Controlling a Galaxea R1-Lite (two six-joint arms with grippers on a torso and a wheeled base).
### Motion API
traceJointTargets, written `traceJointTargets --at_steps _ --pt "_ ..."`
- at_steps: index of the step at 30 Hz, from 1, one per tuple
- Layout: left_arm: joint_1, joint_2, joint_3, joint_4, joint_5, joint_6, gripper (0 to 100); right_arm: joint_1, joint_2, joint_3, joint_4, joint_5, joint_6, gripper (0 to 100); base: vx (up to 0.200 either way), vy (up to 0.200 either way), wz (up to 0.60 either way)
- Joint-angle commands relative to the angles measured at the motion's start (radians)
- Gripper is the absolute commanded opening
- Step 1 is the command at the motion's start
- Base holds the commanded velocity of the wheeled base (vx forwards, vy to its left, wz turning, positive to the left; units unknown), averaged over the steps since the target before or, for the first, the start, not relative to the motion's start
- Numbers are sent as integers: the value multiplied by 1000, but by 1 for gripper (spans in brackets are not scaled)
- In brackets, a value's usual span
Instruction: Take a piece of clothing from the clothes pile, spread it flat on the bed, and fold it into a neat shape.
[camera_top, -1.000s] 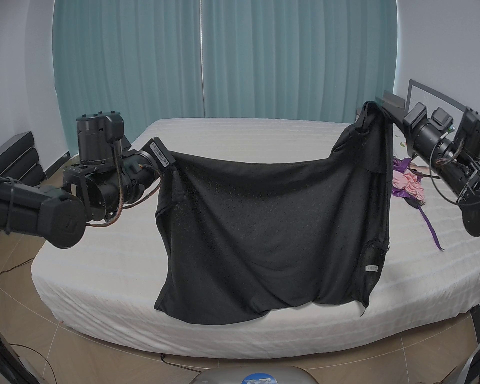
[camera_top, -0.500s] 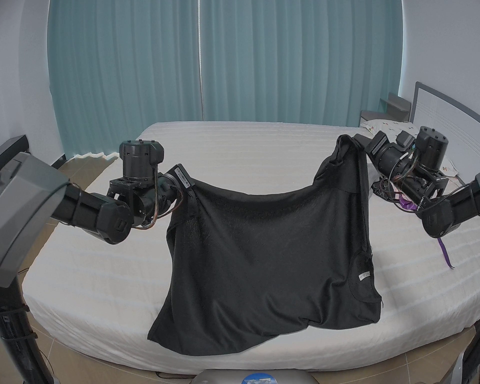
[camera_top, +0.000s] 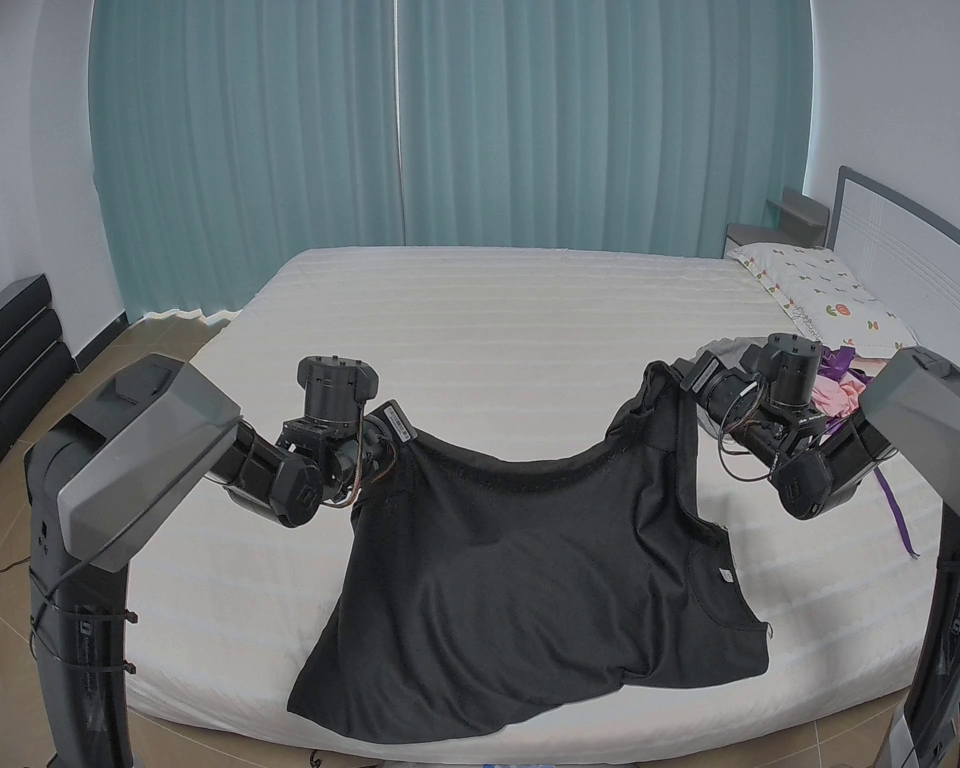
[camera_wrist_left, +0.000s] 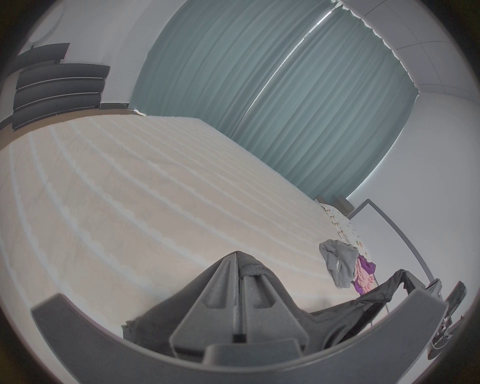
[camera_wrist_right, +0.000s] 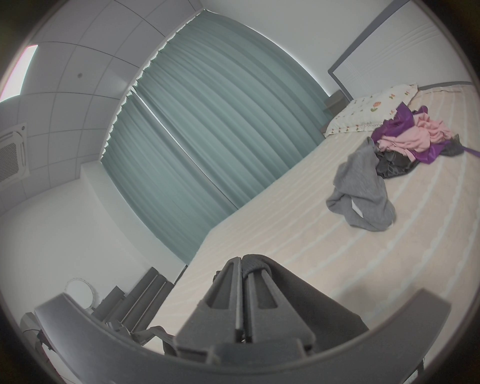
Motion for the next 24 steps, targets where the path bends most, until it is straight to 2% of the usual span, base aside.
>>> traceJointTargets --at_steps 1,3,4,13,15,18,24 --pt "0 82 -8 -12 -3 -4 100 1 111 -10 -16 -8 -5 0 0 0 0" --pt "0 100 -19 -11 -3 -15 100 0 134 -22 -14 -8 -8 0 0 0 0" --pt "0 102 -19 -11 -3 -17 100 0 136 -22 -13 -8 -8 100 0 0 0" --pt "8 175 -39 -9 9 -27 100 -15 241 -37 4 -8 -8 100 0 0 0" --pt "29 191 -44 -6 60 -30 100 -48 263 -28 3 -14 -9 100 0 0 0" --pt "37 214 -41 0 80 -30 100 -66 301 -37 -6 -48 -21 100 0 0 0" --pt "65 172 35 39 57 -32 100 -95 278 -21 0 -45 -21 100 0 0 0"
